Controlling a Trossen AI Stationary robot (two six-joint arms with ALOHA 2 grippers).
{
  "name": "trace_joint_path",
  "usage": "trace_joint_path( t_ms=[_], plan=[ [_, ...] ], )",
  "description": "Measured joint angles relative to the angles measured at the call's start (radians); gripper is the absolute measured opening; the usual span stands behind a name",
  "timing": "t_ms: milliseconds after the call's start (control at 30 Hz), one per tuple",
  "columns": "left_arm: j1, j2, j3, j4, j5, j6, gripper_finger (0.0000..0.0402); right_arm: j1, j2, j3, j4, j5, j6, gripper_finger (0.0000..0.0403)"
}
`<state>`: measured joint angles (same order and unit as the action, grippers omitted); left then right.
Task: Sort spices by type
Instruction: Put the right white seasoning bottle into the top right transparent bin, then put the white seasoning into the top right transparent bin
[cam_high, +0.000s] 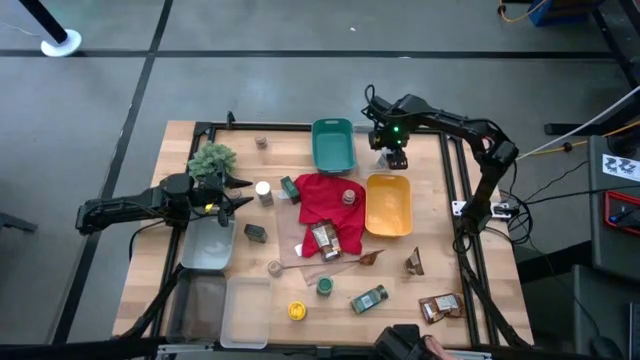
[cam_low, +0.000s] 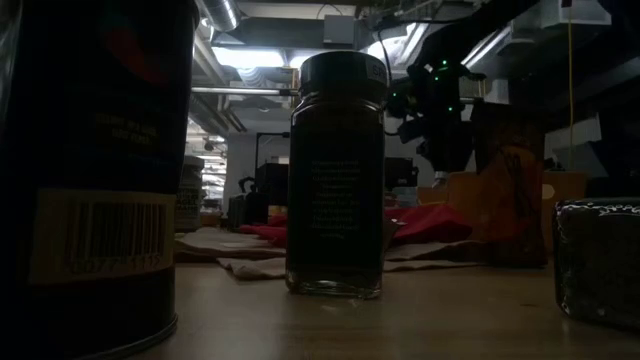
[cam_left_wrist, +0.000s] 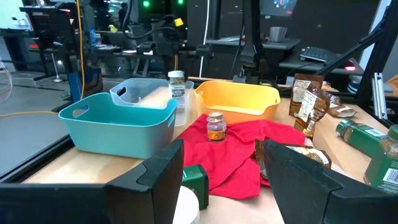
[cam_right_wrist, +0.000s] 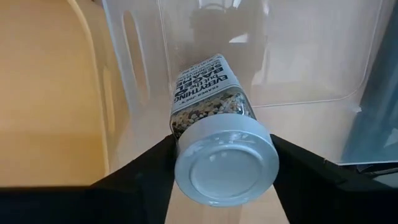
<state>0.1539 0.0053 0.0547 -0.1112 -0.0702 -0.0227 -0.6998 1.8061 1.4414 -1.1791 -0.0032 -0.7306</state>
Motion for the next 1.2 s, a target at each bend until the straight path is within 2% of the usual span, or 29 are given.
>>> trace_joint_path(
  t_ms=[300, 500, 633, 867, 1067, 1200],
  plan=[
    [0.0, 0.0, 0.0, 0.0, 0.0, 0.0, 0.0205, 0.0, 0.0, 0.0, -0.014, 0.002, 0.001, 0.0301],
    [0.0, 0.0, 0.0, 0.0, 0.0, 0.0, 0.0205, -0.001, -0.039, 0.0, -0.029, 0.005, 0.0, 0.0309],
    [0.0, 0.0, 0.0, 0.0, 0.0, 0.0, 0.0205, -0.001, -0.091, 0.0, -0.035, 0.044, -0.003, 0.0309],
    [0.0, 0.0, 0.0, 0.0, 0.0, 0.0, 0.0205, -0.001, -0.222, 0.0, -0.056, 0.073, 0.028, 0.031],
    [0.0, 0.0, 0.0, 0.0, 0.0, 0.0, 0.0205, -0.001, -0.395, 0.0, -0.065, 0.072, 0.043, 0.031],
    [0.0, 0.0, 0.0, 0.0, 0.0, 0.0, 0.0205, -0.001, -0.525, 0.0, -0.056, 0.014, 0.138, 0.031]
  ],
)
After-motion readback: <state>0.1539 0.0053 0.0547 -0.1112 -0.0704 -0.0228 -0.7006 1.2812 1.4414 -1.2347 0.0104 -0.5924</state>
